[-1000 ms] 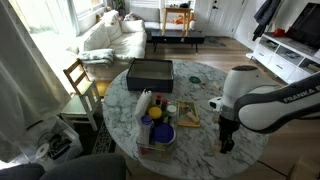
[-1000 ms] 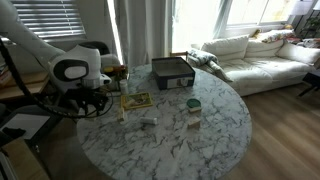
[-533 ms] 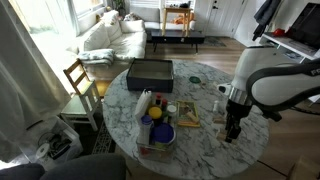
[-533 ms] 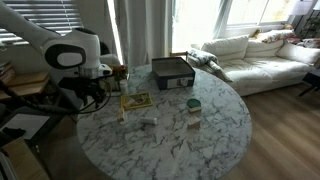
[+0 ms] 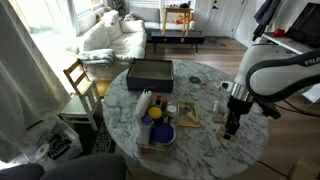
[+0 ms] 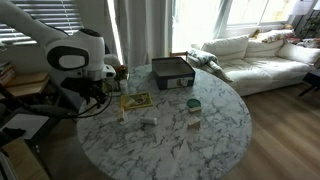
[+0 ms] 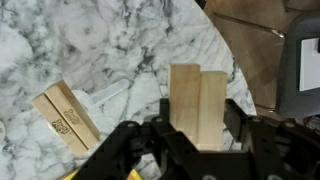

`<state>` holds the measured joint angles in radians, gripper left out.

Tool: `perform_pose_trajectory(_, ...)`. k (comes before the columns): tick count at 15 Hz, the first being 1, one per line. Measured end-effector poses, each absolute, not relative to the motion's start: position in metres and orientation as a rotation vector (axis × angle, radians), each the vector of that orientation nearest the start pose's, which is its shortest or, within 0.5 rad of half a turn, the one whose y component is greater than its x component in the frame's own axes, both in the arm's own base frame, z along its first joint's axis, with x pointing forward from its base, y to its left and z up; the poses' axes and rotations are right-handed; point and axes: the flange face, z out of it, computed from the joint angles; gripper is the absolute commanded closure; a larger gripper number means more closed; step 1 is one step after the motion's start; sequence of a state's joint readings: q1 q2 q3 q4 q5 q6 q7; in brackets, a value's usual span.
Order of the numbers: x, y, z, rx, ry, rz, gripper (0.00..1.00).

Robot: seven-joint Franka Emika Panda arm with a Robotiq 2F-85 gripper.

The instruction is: Stack four blocks on the scoop

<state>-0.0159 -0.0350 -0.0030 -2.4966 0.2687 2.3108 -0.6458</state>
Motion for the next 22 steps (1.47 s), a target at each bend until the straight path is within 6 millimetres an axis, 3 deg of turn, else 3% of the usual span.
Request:
perform_pose_trajectory(13, 0.471, -0.067, 0.276, -2.945, 0.35, -0.05, 0.69)
perform_pose_trajectory(18, 0.474, -0.077, 0.268, -2.89, 0.716, -0.075, 0.69)
perform_pose_trajectory(22, 0.473, -0.08, 0.264, -2.845, 0.896, -0.071, 0.69)
